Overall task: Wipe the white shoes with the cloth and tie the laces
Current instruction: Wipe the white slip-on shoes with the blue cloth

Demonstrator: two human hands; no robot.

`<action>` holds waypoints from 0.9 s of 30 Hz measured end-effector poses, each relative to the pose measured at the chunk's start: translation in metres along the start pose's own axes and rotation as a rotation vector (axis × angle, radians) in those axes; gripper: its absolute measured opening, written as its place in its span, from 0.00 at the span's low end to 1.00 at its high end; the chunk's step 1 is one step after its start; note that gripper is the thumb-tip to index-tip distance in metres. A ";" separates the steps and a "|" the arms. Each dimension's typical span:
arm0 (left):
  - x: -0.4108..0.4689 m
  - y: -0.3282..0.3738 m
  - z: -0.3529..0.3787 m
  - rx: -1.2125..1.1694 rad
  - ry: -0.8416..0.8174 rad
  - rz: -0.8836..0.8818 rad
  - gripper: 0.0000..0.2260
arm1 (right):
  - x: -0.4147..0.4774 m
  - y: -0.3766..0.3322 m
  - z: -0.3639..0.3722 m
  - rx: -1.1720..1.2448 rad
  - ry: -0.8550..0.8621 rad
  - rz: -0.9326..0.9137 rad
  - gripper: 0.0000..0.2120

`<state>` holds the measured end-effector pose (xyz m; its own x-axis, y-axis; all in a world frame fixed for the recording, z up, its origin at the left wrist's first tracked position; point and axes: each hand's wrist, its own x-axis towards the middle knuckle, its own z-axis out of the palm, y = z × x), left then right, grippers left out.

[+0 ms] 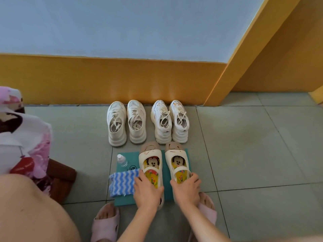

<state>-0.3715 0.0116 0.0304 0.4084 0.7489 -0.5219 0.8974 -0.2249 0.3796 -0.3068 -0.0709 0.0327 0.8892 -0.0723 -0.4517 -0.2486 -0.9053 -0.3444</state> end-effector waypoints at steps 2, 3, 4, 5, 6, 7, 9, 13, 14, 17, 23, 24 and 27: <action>0.001 0.001 0.001 -0.015 -0.012 -0.006 0.44 | 0.000 -0.001 0.004 0.041 -0.009 0.004 0.39; 0.001 0.002 0.001 -0.018 -0.018 -0.007 0.45 | 0.000 -0.001 0.006 0.054 -0.015 0.006 0.39; 0.001 0.002 0.001 -0.020 -0.022 -0.005 0.45 | 0.000 -0.001 0.006 0.064 -0.021 0.011 0.39; 0.001 0.001 0.001 -0.019 -0.025 -0.003 0.45 | 0.000 0.000 0.007 0.074 -0.027 0.018 0.40; 0.001 0.001 0.001 -0.014 -0.029 -0.002 0.45 | 0.001 0.000 0.008 0.083 -0.033 0.026 0.40; 0.002 0.000 0.001 -0.007 -0.037 0.001 0.46 | 0.001 0.001 0.009 0.092 -0.040 0.031 0.41; 0.003 -0.002 0.000 0.007 -0.058 0.007 0.46 | 0.002 0.002 0.009 0.102 -0.068 0.033 0.44; 0.010 -0.007 -0.012 -0.057 -0.062 0.028 0.35 | 0.005 -0.002 -0.001 0.115 -0.121 0.063 0.53; 0.012 -0.010 -0.018 -0.091 -0.041 0.026 0.30 | 0.006 -0.005 -0.005 0.104 -0.089 0.025 0.53; 0.020 -0.024 -0.035 -0.216 0.081 0.008 0.18 | 0.010 -0.021 -0.014 0.102 0.062 -0.237 0.44; 0.044 -0.067 -0.049 -0.418 0.243 -0.159 0.14 | 0.006 -0.087 -0.004 -0.023 -0.268 -0.800 0.28; 0.047 -0.073 -0.049 -0.444 0.232 -0.182 0.16 | 0.003 -0.097 0.002 -0.026 -0.342 -0.832 0.28; 0.059 -0.089 -0.045 -0.527 0.155 -0.255 0.20 | -0.005 -0.121 0.023 -0.111 -0.488 -0.870 0.32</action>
<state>-0.4346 0.1038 0.0003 0.1265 0.8297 -0.5436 0.7441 0.2831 0.6052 -0.2904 0.0486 0.0580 0.4837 0.7903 -0.3761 0.4721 -0.5974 -0.6482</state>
